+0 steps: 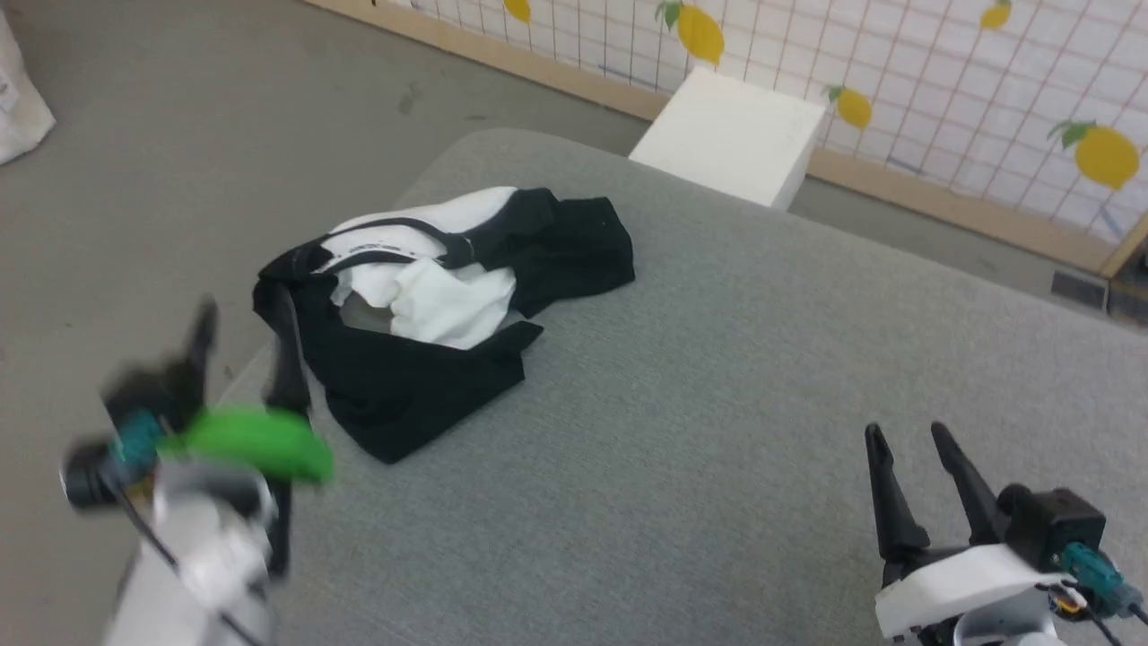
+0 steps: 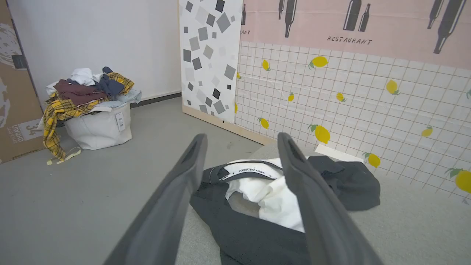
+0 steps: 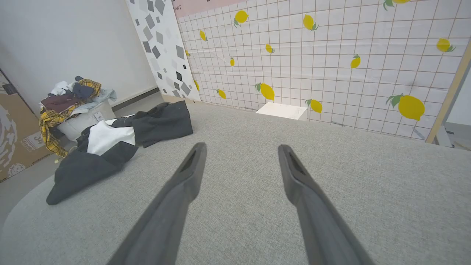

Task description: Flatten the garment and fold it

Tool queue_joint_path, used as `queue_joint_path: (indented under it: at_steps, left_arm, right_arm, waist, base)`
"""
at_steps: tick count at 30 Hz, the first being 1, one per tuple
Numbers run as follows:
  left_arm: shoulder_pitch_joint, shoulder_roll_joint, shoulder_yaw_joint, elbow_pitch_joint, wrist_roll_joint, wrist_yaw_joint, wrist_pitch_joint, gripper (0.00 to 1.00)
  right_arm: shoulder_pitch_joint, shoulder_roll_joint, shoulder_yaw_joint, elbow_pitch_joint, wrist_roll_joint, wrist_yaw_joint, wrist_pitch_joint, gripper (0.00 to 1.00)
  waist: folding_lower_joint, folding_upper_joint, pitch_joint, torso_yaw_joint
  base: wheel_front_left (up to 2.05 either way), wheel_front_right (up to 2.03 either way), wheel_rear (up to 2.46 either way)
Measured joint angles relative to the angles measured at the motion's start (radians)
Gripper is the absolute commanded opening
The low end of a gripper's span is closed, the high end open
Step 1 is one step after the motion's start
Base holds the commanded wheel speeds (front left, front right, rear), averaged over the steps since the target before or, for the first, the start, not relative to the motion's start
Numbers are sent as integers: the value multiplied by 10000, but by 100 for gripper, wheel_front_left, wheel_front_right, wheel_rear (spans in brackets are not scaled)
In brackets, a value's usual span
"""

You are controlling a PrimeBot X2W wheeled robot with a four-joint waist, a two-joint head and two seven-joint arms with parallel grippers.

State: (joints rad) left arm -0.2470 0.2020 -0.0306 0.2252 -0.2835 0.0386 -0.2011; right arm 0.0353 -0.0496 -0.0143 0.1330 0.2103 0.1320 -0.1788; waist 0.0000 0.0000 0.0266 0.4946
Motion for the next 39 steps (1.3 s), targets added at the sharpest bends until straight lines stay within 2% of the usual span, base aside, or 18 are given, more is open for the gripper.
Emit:
queue_joint_path:
  at_steps: [6, 12, 18, 24, 32, 33, 34, 39]
  left_arm:
    - [-2989, 499, 249, 1743, -986, -986, 1110, 100]
    - [-5254, 917, 157, 4447, -2054, -1442, 3392, 100]
    - [-6238, 970, -196, 6527, -2477, -1507, 5816, 100]
    - [-6676, 959, -566, 7695, -2330, -1260, 6504, 100]
    - [-7131, 1011, -384, 8431, -2637, -1244, 7018, 100]
    - [-7153, 1022, -316, 8429, -2677, -1246, 6959, 44]
    - [-7154, 1014, -199, 8410, -2792, -1254, 6721, 0]
    - [-7127, 679, 35, 8278, -3114, -1346, 4905, 0]
  right_arm:
    - [-304, 0, -105, -802, -692, 0, 742, 100]
    - [-527, 0, -282, -1816, -1304, 0, 1511, 100]
    - [-485, -6, -466, -2627, -1597, 0, 1919, 100]
    - [-302, 0, -311, -3116, -1569, 0, 2065, 100]
    - [-302, -2, -324, -3344, -1569, 0, 2067, 100]
    - [-299, -4, -347, -3346, -1569, 0, 2075, 100]
    - [-291, -2, -366, -3344, -1569, 0, 2098, 100]
    - [-294, 0, -257, -3256, -1563, 0, 2105, 100]
  waist:
    - [0, 0, 725, -346]
    - [1, 0, 1759, -885]
    - [2, 0, 2779, -1504]
    - [1, 0, 3687, -2069]
    - [-1, 1, 4553, -2588]
    - [-1, 1, 4607, -2612]
    - [0, 1, 4652, -2628]
    - [0, 0, 4543, -2546]
  base:
    - [0, 0, 0]
    - [0, 0, 0]
    - [0, 0, 0]
    - [0, 0, 0]
    - [0, 0, 0]
    - [0, 0, 0]
    - [0, 0, 0]
    - [0, 0, 0]
